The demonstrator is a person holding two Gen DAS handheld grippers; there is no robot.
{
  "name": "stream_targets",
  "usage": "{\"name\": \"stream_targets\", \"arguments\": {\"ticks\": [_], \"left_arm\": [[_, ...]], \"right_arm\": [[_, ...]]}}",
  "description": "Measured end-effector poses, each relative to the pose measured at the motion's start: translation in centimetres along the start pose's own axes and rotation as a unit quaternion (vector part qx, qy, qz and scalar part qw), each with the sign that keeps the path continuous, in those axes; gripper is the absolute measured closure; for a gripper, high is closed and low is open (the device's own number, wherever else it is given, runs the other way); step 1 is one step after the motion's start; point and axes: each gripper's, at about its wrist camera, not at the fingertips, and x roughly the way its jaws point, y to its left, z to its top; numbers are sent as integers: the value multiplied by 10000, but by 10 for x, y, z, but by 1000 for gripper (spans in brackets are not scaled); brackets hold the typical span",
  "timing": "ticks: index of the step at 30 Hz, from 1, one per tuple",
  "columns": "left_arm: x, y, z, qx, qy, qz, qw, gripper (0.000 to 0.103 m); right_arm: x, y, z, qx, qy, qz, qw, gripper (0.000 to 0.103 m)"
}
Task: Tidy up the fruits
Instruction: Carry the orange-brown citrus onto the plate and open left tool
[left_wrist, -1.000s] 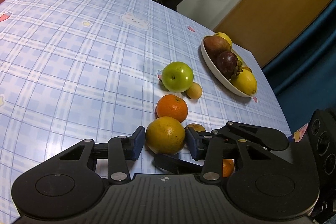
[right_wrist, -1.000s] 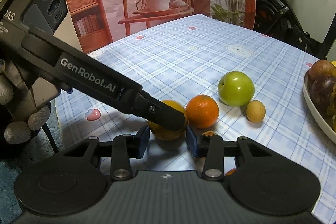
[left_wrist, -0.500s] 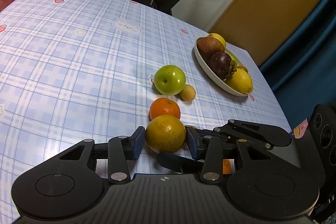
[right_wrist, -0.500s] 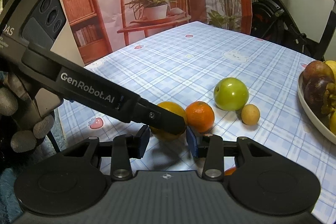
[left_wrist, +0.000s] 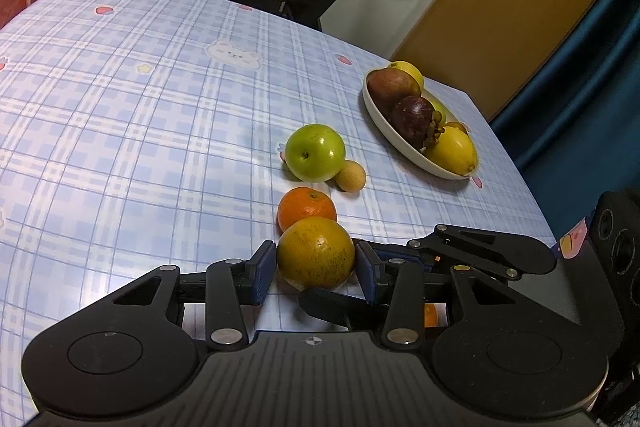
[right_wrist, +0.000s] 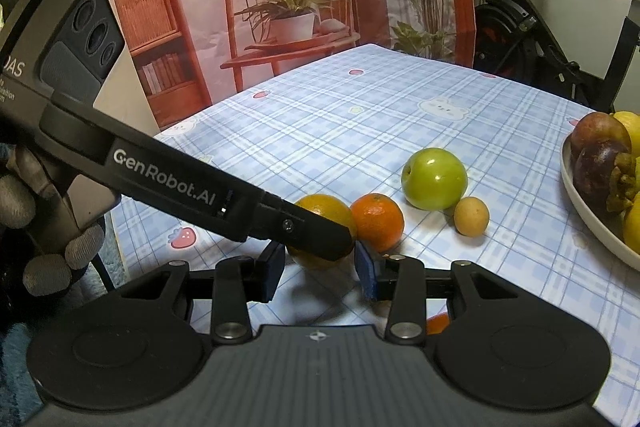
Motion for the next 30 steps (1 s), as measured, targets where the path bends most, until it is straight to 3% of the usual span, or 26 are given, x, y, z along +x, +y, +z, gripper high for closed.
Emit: {"name": "stream_targets", "arguments": {"ticks": [13,22,30], "left_arm": [[-2,-4,3,176,-56,-25,9998,58],[-7,-42,23,940,-272,65,9952,58],[13,-87,51,1536,-245,-10,9878,58]], "right_arm": [[-8,-2,0,100,-154,-17,9998,62],[-33,-10,6,236,-657,-219,9973,62],[-59,-37,10,702,-1073,-499,9905,62]]}}
